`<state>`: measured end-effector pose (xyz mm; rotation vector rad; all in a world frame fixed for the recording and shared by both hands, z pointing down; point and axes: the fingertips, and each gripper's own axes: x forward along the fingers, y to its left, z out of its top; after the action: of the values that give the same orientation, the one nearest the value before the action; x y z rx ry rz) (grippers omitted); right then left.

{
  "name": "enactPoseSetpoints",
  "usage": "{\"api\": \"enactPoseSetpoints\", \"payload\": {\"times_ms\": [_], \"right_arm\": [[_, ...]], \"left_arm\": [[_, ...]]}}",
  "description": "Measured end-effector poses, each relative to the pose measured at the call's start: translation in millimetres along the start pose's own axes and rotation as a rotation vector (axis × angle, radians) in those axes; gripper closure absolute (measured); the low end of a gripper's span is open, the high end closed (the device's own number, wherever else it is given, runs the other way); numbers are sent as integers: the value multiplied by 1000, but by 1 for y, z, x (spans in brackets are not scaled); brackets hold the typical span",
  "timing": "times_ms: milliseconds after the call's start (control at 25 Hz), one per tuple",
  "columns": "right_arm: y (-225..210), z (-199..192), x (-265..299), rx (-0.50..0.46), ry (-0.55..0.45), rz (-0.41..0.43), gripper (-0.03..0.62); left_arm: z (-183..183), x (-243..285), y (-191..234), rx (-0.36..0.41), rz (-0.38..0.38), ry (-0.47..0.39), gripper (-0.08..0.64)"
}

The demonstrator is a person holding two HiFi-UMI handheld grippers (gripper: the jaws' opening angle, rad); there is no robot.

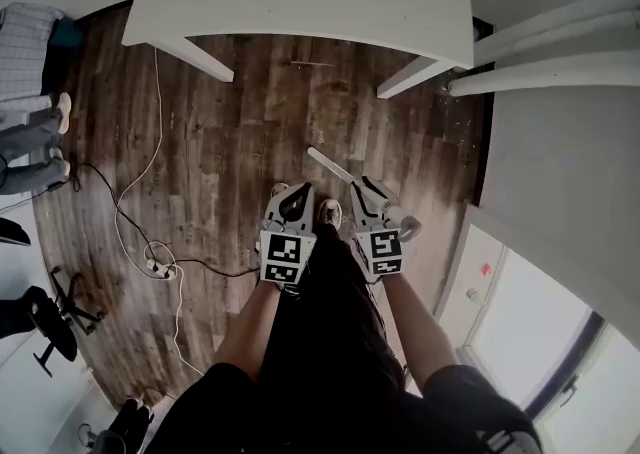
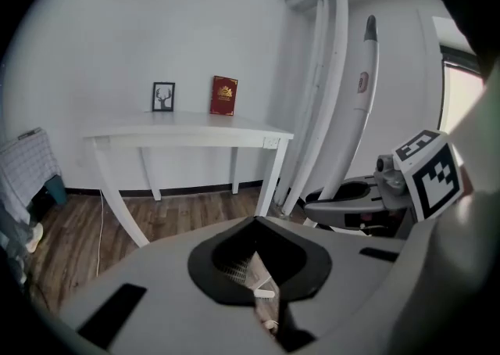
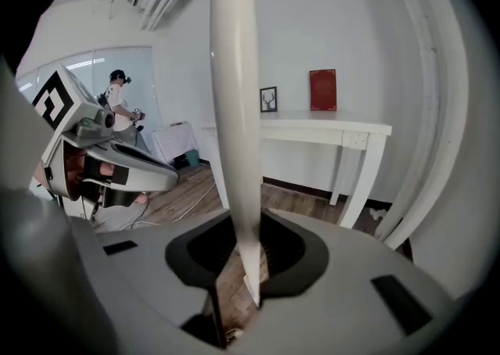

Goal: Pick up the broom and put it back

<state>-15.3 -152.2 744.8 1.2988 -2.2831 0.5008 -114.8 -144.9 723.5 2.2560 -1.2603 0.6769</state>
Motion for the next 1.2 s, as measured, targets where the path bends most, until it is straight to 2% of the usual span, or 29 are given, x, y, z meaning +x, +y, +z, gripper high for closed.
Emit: {"api": "enactPoseSetpoints", "payload": {"times_ms": [280,440,640,800,880,1200], "right_arm": [[3,-32,67,-41,65,100,491],[-6,-11,103,-32,9,133,491],[-43,8,150,-14,9,92,491],[-51,15,175,-31,23,81,491],[-57,18,186,-21,25,65,491],[-113,26,220,41,89,-54,489]], "left_arm": [[-43,27,20,-90,23,1,558],[-62,45,36,-121,42,2,559],[-54,52,45,-122,43,-14,558],[-46,55,51,-166,22,-22,559],[-38,57,46,-155,2,-28,558],[-37,62,28,-142,-37,-28,558]]}}
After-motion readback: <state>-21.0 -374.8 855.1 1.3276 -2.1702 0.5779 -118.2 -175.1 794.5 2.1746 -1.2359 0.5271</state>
